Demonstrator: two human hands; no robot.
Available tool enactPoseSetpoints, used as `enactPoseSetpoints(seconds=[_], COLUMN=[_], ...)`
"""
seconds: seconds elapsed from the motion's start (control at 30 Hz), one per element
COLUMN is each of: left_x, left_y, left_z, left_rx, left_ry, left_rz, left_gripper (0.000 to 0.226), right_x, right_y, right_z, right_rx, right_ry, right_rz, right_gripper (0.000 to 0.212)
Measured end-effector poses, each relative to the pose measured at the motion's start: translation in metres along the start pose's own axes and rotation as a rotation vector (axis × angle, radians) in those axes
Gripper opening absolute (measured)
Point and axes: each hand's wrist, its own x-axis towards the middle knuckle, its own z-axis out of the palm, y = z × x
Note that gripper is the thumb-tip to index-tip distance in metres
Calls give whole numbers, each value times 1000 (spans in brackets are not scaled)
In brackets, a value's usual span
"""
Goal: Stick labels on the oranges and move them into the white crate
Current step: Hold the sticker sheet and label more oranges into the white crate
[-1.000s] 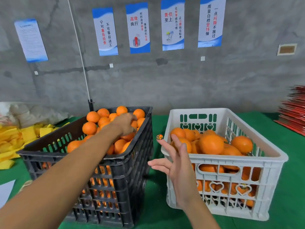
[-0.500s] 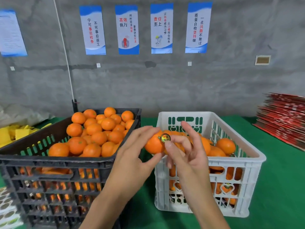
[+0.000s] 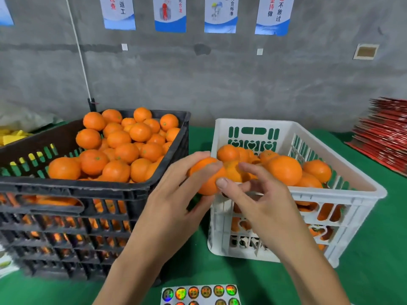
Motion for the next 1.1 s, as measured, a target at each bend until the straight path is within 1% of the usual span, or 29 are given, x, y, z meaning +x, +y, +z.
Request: enactPoseSetpoints(seconds=[0.07,0.1,0.17,0.23,0.33,0.47,0.6,0.7,0.77,0.83,0.87,0.9,0.97,1.0,1.03,1.1], left_x=[1,2,3,3,3,0,-1,-3,-5,-5,-5,-5,-4,-4,-5,-6], left_y=[6,9,13,14,14,20,12,8,10,9,8,8,12,14,16,18], left_z=[1,2,5,6,9,16,17,19,22,23,23,23,23,23,24,26], left_rx=[-56,-83,-109,-119,-116,-109,-33,-78,-144,-216,-230,-245,-372,-463,-523,-517], left_ry=[8,14,33,53,66,82,124,115,128,143,139,125,65,25,-15,-99], left_rz=[-48,-90,-179,-245,-254,-176,-79,-104,-144,-184,-198,-217,-321,-372,-394,-382], left_gripper=[50,53,60,67,69,60,51,53,58,61,61,63,74,79,81,79], right_x=[0,-1,-1,-2,-5,-7,-7,-6,-7,-6,-5,-5,-5,-5,-5,-6], right_y=[0,-2,-7,-12,-18,-20,-16,-14,-10,-5,-5,-5,-9,-11,-11,-10], right_z=[1,3,3,0,-3,4,3,4,3,2,2,2,4,5,6,4], right_rx=[126,162,163,216,311,224,95,15,-110,-223,-212,-155,22,111,184,277], right_ry=[-21,-5,80,147,109,44,1,9,45,91,109,110,40,-14,-68,-153], right_rz=[-25,-40,-77,-111,-136,-122,-98,-78,-59,-20,-13,-23,-52,-41,-14,73], right_gripper=[59,52,43,34,27,38,50,58,61,70,70,64,40,32,34,46])
